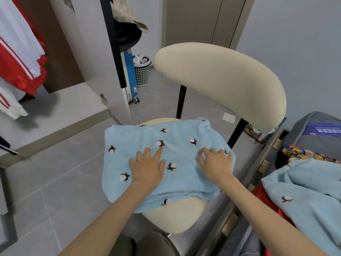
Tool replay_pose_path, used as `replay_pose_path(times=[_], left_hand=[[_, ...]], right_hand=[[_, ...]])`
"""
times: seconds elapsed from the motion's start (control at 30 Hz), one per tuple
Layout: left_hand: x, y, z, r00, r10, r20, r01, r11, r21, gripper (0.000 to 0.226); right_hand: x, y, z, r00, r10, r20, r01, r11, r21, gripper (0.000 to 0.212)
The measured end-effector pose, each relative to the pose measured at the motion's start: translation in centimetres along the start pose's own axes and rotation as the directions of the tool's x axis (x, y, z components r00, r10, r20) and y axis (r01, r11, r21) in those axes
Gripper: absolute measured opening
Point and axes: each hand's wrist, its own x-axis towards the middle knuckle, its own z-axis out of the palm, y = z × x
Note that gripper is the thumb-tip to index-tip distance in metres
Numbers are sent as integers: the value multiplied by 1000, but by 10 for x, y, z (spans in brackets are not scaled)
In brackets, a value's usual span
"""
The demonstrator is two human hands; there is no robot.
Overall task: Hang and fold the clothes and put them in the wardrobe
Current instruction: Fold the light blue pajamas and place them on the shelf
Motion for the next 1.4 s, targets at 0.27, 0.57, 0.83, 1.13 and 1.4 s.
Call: replay_pose_path(times=[0.27,0.57,0.83,1.13,1.4], left_hand=[[74,-23,-27,997,58,-41,-64,986,-151,49],[127,-54,-4,993,-115,37,118,986,-119,49],[122,-67,-1,992,-106,-74,106,994,1,40],[104,-88,-20,964,-226,-138,230,973,9,70],[94,6,-18,978,104,-182,-134,977,-163,51]], right_hand=[[93,-15,-17,996,-90,-31,95,946,310,45],[156,-78,23,971,-237,31,231,963,137,32],[160,-74,30,968,-229,-101,229,973,-13,19],[164,-71,8,996,-18,-92,37,977,209,22],[136,-24,10,967,134,-217,-75,962,261,41]])
